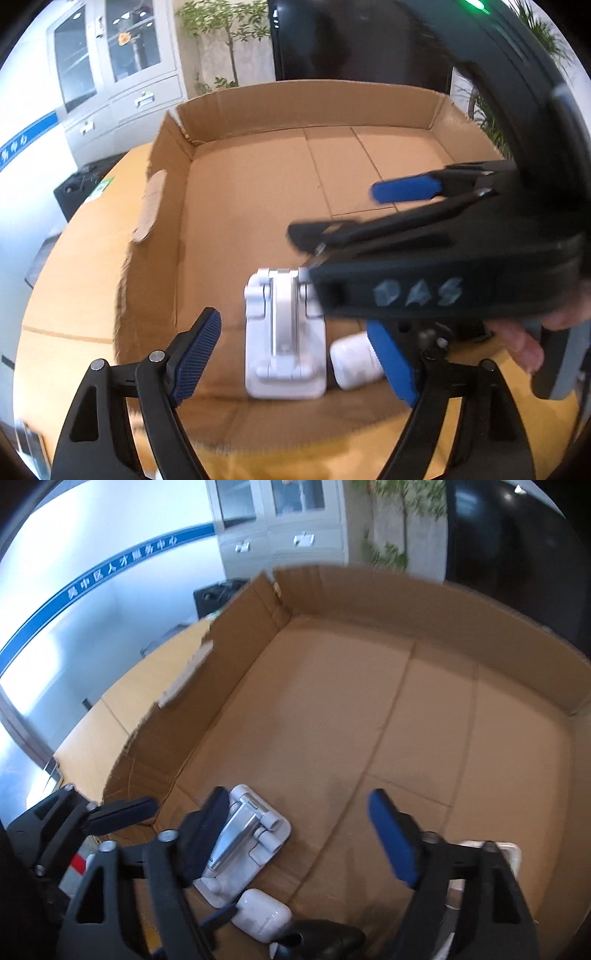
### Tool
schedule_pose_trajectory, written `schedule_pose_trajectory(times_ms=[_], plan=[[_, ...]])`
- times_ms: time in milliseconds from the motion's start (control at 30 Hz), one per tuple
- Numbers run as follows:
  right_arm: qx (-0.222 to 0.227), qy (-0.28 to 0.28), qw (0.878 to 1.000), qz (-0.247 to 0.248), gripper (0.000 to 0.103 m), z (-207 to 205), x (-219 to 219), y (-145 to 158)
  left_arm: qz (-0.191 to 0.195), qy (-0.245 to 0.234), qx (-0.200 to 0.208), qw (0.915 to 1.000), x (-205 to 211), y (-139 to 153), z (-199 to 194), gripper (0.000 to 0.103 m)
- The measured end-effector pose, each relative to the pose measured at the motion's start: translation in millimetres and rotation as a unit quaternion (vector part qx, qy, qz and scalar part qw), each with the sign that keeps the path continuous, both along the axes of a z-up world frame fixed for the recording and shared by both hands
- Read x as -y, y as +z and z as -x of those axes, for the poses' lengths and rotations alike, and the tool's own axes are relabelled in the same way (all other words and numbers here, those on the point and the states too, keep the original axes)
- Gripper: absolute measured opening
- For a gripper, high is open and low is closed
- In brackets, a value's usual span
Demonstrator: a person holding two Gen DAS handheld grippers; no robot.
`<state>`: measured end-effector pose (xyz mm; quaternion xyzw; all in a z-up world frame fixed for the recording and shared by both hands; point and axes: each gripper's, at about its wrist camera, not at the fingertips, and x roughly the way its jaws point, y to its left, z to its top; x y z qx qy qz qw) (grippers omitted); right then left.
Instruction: Organize objects
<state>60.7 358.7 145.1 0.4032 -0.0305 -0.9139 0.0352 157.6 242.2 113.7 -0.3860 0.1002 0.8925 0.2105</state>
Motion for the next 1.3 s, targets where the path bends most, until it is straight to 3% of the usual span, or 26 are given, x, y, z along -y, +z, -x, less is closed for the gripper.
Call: schedule_pose_trajectory(times_ms=[67,133,200,267,300,367,467,567,700,833,933,1133,1200,1267,1300], plan=[[-0.016,-0.014,1.0,0.01,0.089,-14.4,-3.5,9.8,-0.03,0.015,0.019,0.9993,16.5,8.9,-9.4,0.081],[-0.02,-0.029,0.999,0.033,0.095,-27.7,-8.3,18.2,-0.085,0.032,0.055,0.9943,39.9,19.0,-17.1,0.082],[-0.02,-0.041,0.996,0.076,0.1,-42.2,-12.4,26.7,-0.157,0.044,0.104,0.9811,68.5,29.3,-26.2,0.094],[-0.015,-0.046,0.99,0.131,0.103,-55.1,-15.0,32.9,-0.223,0.054,0.144,0.9626,102.5,40.3,-34.4,0.102],[-0.012,-0.042,0.985,0.17,0.103,-61.5,-16.6,34.1,-0.248,0.056,0.155,0.9546,120.2,46.1,-38.7,0.102],[0.0,-0.022,0.967,0.256,0.103,-70.6,-12.0,35.9,-0.27,0.06,0.167,0.9463,147.6,57.2,-43.5,0.102],[0.035,0.017,0.938,0.345,0.103,-78.1,1.8,26.2,-0.279,0.088,0.164,0.9421,198.5,63.3,-59.0,0.102],[0.066,0.037,0.924,0.375,0.103,-84.8,19.6,9.7,-0.258,0.117,0.171,0.9436,241.3,50.5,-65.3,0.102],[0.094,0.064,0.916,0.384,0.103,-95.5,44.9,-15.3,-0.242,0.155,0.182,0.9403,286.4,28.5,-75.9,0.102],[0.11,0.093,0.921,0.363,0.103,-112.6,73.6,-39.3,-0.21,0.165,0.182,0.9463,303.5,2.8,-86.7,0.102],[0.119,0.101,0.92,0.359,0.102,-118.2,97.8,-66.3,-0.214,0.165,0.201,0.9413,309.0,-22.4,-90.3,0.102],[0.15,0.106,0.905,0.385,0.075,-124.0,137.1,-109.8,-0.248,0.169,0.221,0.928,308.3,-54.6,-89.5,0.102],[0.161,0.11,0.901,0.387,0.063,-123.0,148.2,-118.8,-0.256,0.168,0.223,0.9256,309.8,-58.6,-91.0,0.102],[0.171,0.115,0.893,0.399,0.043,-121.3,159.1,-129.9,-0.269,0.166,0.225,0.9217,310.9,-60.9,-92.6,0.102],[0.17,0.115,0.889,0.409,0.04,-121.4,161.0,-133.5,-0.274,0.166,0.227,0.9198,311.8,-62.0,-93.5,0.102]])
